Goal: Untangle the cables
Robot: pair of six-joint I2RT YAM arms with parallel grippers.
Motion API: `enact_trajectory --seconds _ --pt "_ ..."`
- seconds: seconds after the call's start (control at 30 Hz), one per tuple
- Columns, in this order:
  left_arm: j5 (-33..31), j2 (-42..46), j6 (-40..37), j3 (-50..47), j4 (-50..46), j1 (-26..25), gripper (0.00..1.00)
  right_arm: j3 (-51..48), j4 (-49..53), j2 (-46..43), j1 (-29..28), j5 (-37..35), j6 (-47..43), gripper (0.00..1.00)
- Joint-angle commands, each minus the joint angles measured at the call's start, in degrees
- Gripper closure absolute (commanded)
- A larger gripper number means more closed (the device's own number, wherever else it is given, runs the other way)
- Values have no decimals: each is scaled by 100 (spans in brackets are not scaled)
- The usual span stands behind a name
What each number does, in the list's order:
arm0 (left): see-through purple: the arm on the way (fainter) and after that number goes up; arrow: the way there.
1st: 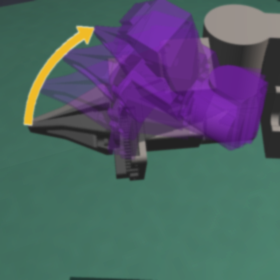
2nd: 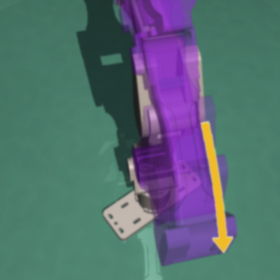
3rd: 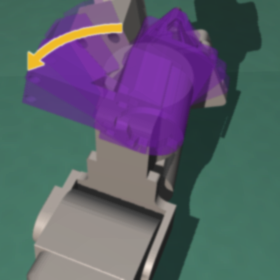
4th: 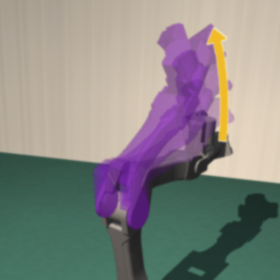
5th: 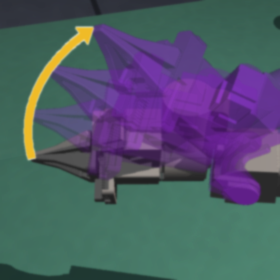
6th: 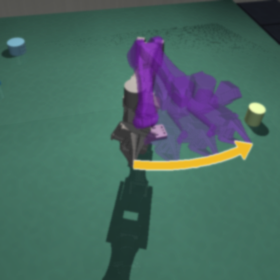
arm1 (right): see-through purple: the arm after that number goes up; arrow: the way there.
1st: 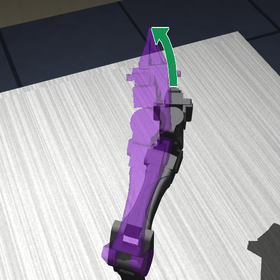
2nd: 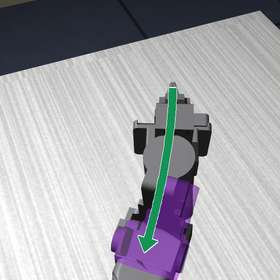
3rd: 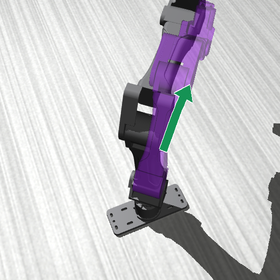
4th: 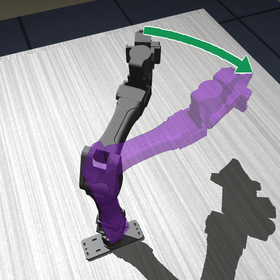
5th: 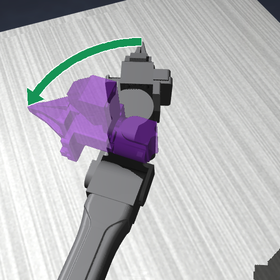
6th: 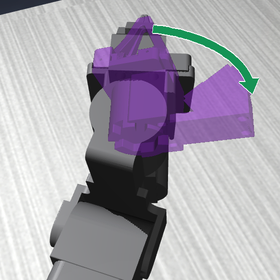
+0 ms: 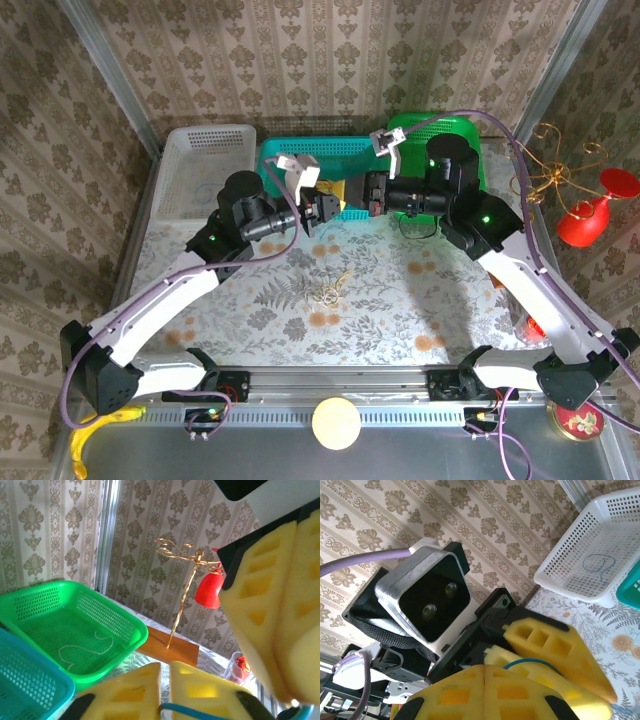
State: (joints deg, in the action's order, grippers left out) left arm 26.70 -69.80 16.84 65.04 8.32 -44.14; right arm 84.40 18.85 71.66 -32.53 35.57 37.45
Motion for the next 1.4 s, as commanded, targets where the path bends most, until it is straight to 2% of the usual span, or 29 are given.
enact_trajectory --seconds 0.0,0.07,0.13,0.17,0.23,0.3,0.37,0.53,0.67,0.8,0.93,1.1,1.37 --pt "179 -127 189 242 365 36 100 -47 -239 -3 -34 -6 -27 100" --pt "98 -156 216 311 355 38 100 -7 -229 -5 -17 -38 -53 100" --pt "-48 -179 223 392 302 70 100 16 -226 -35 25 -28 -71 84" --pt "-148 -192 225 432 286 117 100 -11 -239 -91 51 -41 -70 71" --pt "-333 -201 279 499 256 237 100 -162 -267 -292 112 -101 -71 54" --pt "-508 -193 327 600 194 429 100 -372 -277 -594 215 -217 -81 43" --pt "-665 -167 319 736 67 652 100 -614 -272 -884 382 -243 -34 39" --pt "-806 -154 349 1194 -238 1515 100 -1370 -273 -1663 573 -469 136 34" --pt "-706 -241 416 1643 -471 2529 100 -2134 -399 -2071 572 -612 304 33" --pt "-487 -518 416 2136 -566 3485 100 -2754 -429 -2218 573 -707 327 32" --pt "-229 -1030 466 2627 -517 4227 100 -3144 -415 -2172 573 -736 209 32" --pt "-42 -1759 764 2695 100 4761 100 -3334 -280 -1981 573 -768 72 32" --pt "178 -2908 730 2232 472 5022 100 -3661 -93 -1793 573 -1172 -211 33"
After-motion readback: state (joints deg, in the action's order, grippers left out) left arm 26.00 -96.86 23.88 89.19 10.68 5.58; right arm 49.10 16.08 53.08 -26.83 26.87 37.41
